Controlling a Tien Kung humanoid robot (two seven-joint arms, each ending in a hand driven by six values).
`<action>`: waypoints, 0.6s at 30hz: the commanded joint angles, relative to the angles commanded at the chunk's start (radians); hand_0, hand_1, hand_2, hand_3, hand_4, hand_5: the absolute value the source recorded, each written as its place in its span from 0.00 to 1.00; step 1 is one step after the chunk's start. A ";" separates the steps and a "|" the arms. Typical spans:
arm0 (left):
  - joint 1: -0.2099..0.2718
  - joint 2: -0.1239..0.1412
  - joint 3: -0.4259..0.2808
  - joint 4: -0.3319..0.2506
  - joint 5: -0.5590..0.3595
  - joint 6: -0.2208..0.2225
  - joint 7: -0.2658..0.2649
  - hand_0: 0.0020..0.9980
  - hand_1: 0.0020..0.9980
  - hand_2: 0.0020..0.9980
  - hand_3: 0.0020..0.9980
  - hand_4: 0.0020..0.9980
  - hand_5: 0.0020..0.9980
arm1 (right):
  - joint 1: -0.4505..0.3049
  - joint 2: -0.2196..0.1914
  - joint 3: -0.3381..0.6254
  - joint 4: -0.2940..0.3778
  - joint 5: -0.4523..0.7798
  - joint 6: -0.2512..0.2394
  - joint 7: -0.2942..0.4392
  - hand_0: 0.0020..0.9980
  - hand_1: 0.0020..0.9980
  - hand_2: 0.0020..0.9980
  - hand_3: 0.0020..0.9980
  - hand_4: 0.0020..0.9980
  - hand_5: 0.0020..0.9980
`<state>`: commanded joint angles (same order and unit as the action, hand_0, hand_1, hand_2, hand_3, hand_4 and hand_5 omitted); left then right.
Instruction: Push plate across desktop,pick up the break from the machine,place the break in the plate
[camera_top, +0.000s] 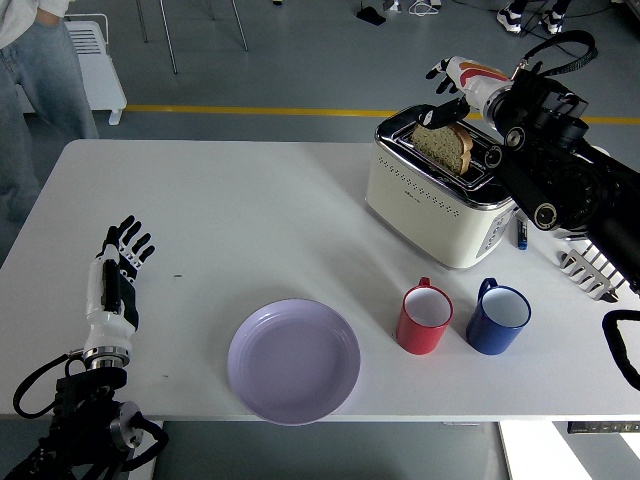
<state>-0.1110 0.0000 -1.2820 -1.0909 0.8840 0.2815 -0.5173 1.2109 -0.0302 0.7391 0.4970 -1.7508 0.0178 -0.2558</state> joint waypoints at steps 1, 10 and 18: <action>0.001 0.000 0.000 0.001 -0.001 0.000 0.000 0.76 0.82 0.88 0.82 0.59 1.00 | 0.002 0.006 -0.001 -0.008 -0.004 0.002 0.001 0.76 0.71 0.66 0.79 0.79 0.35; 0.003 0.000 0.002 0.013 -0.001 -0.002 0.000 0.76 0.82 0.88 0.82 0.59 1.00 | 0.010 0.030 -0.022 -0.118 -0.011 0.009 -0.002 0.72 0.65 0.61 0.75 0.79 0.36; 0.002 0.000 0.008 0.014 -0.002 -0.002 0.000 0.76 0.82 0.88 0.82 0.59 1.00 | 0.008 0.030 -0.023 -0.150 -0.030 0.006 0.004 0.72 0.65 0.61 0.74 0.79 0.36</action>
<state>-0.1091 0.0000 -1.2742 -1.0772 0.8817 0.2794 -0.5172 1.2190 0.0000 0.7161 0.3475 -1.7806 0.0239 -0.2514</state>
